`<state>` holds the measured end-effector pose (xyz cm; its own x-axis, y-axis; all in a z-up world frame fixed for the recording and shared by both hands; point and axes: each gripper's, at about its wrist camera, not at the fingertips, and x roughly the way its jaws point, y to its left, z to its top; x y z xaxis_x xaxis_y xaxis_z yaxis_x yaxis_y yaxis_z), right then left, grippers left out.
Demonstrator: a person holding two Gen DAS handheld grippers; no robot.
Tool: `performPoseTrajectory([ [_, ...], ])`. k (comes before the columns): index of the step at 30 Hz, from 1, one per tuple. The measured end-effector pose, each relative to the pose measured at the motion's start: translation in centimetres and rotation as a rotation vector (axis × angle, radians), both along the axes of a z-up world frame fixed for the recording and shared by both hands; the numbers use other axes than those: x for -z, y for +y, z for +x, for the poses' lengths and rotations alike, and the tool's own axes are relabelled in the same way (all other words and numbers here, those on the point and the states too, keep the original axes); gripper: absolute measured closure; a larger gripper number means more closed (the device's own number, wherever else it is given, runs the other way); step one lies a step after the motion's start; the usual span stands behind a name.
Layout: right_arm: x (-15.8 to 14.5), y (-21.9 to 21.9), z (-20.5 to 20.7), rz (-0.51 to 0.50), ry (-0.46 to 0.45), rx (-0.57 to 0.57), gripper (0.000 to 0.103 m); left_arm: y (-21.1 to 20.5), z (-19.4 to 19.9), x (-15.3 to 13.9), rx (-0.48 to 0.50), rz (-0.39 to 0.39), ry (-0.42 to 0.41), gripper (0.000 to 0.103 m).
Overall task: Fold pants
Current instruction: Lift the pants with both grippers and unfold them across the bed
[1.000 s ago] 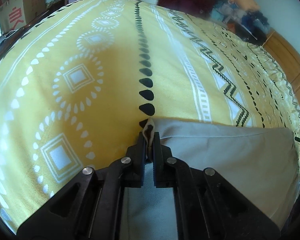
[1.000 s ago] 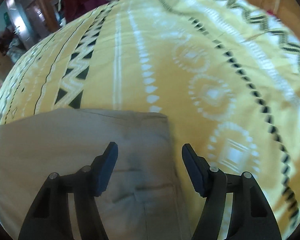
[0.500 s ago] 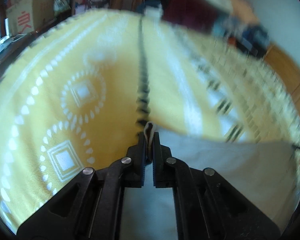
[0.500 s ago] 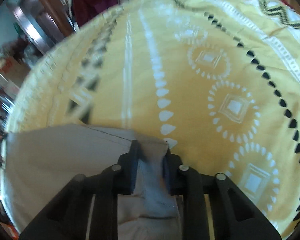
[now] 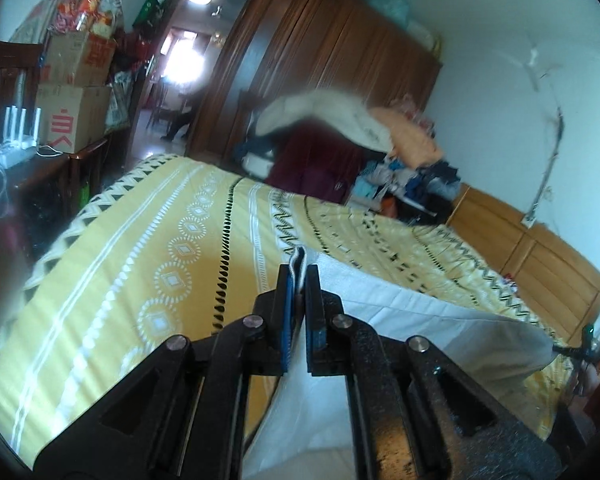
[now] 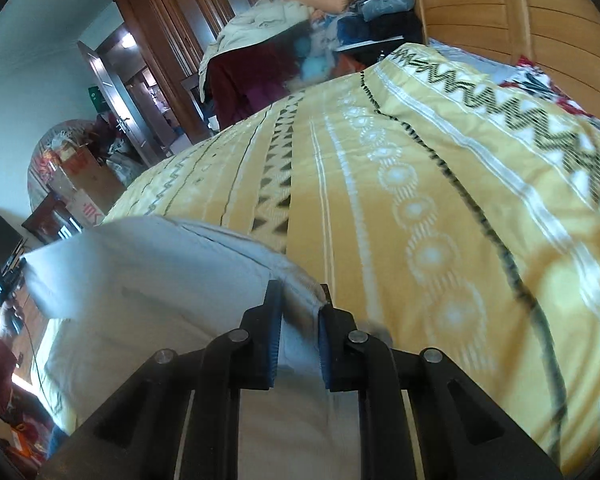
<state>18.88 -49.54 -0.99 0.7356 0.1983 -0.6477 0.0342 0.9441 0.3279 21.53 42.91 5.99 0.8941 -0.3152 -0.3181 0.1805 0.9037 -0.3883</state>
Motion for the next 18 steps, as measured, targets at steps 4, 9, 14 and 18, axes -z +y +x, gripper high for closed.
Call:
performPoseTrajectory([
  [4,2.0,0.3,-6.9,0.003,0.051,0.006,0.085,0.3,-4.7,2.0,-0.001,-0.003,0.059,0.098],
  [9,7.9,1.0,-12.7,0.002,0.196,0.01,0.087,1.6,-9.0,11.5,-0.041,-0.083,0.317,0.097],
  [14,7.3,2.7,-13.1,-0.108,0.175,0.017,0.074,2.0,-10.2,17.9,-0.104,-0.148,0.487,0.097],
  [18,6.2,4.0,-13.2,-0.198,0.21,0.012,0.069,1.9,-9.3,17.1,-0.104,-0.166,0.458,0.097],
])
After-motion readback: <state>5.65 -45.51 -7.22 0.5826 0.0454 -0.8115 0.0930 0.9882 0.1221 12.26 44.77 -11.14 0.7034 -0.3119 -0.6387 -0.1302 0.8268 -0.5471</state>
